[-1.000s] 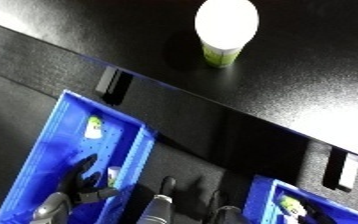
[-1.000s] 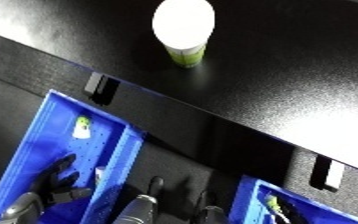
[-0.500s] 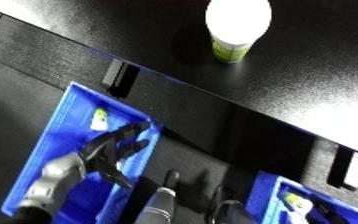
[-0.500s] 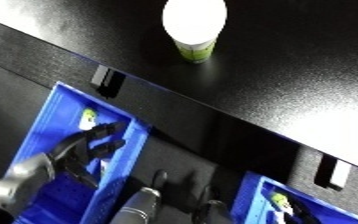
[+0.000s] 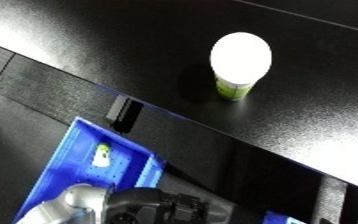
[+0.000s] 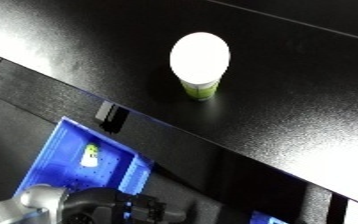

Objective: Pick up the object and place it into the box

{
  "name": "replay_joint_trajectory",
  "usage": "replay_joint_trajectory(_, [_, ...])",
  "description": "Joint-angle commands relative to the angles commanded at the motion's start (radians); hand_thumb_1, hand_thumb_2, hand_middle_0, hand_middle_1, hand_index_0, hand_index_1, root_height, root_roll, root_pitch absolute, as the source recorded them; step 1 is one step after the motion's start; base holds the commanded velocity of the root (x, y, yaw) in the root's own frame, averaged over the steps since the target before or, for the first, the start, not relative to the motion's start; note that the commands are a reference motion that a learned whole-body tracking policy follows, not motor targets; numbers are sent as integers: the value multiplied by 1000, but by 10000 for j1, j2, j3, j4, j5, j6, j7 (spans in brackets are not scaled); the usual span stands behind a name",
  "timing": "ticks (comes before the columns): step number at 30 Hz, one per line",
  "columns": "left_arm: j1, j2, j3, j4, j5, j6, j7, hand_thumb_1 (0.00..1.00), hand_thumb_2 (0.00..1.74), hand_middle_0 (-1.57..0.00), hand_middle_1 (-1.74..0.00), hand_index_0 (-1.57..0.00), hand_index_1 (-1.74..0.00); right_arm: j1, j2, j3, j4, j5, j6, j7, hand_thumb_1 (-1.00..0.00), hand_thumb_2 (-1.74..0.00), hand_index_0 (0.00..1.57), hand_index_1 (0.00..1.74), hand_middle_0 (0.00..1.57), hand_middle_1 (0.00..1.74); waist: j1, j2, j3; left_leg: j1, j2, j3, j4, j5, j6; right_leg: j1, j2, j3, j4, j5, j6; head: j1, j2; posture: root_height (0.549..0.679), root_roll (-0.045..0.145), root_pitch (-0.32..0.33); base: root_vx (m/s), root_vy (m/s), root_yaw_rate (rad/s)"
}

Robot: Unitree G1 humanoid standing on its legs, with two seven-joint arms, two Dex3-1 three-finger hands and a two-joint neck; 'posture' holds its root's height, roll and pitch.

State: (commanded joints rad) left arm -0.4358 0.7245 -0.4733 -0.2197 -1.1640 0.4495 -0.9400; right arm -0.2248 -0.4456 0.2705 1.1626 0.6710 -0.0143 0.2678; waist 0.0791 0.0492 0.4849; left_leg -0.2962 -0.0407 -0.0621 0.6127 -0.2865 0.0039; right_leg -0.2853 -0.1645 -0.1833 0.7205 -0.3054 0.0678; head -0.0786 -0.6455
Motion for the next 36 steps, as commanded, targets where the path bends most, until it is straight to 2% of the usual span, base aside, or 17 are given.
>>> replay_joint_trajectory(3, [60,-699,456,-96,-1546,-312,932,0,0,0,0,0,0,42,165,-27,101,-17,-75,64,0,0,0,0,0,0,33,-86,-46,10,-20,-22,-12,-8,-9,-38,18,17,49,-28,-34,45,-13,646,34,-59,26,-19,-18])
replay_joint_trajectory(8, [199,-1946,1594,152,-3062,-1547,2592,0,0,0,0,0,0,175,486,-172,227,-142,-243,201,0,0,0,0,0,0,132,-276,-138,24,-4,-34,-35,-13,-30,-120,71,33,157,-96,-95,141,-137,644,32,-58,36,-27,-45])
replay_joint_trajectory(13, [418,-2777,2897,614,-2273,-3400,4846,0,0,0,0,0,0,317,686,-303,236,-269,-341,246,0,0,0,0,0,0,195,-388,-165,98,33,-50,-142,43,-52,-126,84,4,213,-136,-118,362,-74,643,30,-59,36,-17,-36])
replay_joint_trajectory(17, [528,-3131,3795,715,-1630,-3893,5905,0,0,0,0,0,0,467,766,-421,243,-344,-417,320,0,0,0,0,0,0,213,-448,-172,102,19,-63,-172,75,-62,-145,96,-14,247,-156,-127,457,-17,643,31,-57,19,-12,-22])
replay_joint_trajectory(21, [436,-3337,4199,652,-1446,-4364,6352,0,0,0,0,0,0,536,788,-459,262,-410,-480,419,0,0,0,0,0,0,155,-480,-177,112,32,-29,-206,99,-70,-184,117,-1,286,-179,-136,398,20,642,30,-56,7,1,-47])
replay_joint_trajectory(24, [306,-3341,4330,625,-761,-5001,7018,0,0,0,0,0,0,544,790,-428,261,-488,-481,463,0,0,0,0,0,0,92,-485,-176,140,61,17,-235,108,-72,-216,135,21,319,-193,-144,356,69,642,29,-55,9,5,-59])
replay_joint_trajectory(26, [177,-3210,4355,729,217,-5514,7728,0,0,0,0,0,0,538,797,-376,243,-511,-470,468,0,0,0,0,0,0,46,-483,-162,147,82,47,-241,114,-68,-243,143,44,353,-199,-147,316,165,642,29,-56,8,8,-46])
replay_joint_trajectory(30, [-157,-2671,4306,1215,3497,-6406,9378,0,0,0,0,0,0,496,800,-239,165,-296,-404,588,0,0,0,0,0,0,-51,-471,-119,89,122,115,-169,111,-54,-346,150,107,461,-208,-143,264,318,641,27,-58,0,11,-42])
replay_joint_trajectory(32, [-303,-2478,4210,1434,4646,-6310,9945,0,0,0,0,0,0,469,800,-186,124,-25,-361,746,0,0,0,0,0,0,-105,-468,-119,43,134,144,-115,106,-47,-401,158,138,512,-209,-141,186,366,641,27,-58,1,5,-55])
replay_joint_trajectory(36, [-616,-2312,3836,1927,5369,-5782,10307,0,0,0,0,0,0,403,765,-113,138,68,-362,833,0,0,0,0,0,0,-252,-478,-143,-57,179,230,41,71,-18,-508,183,219,589,-194,-127,62,408,639,26,-58,4,3,-85])
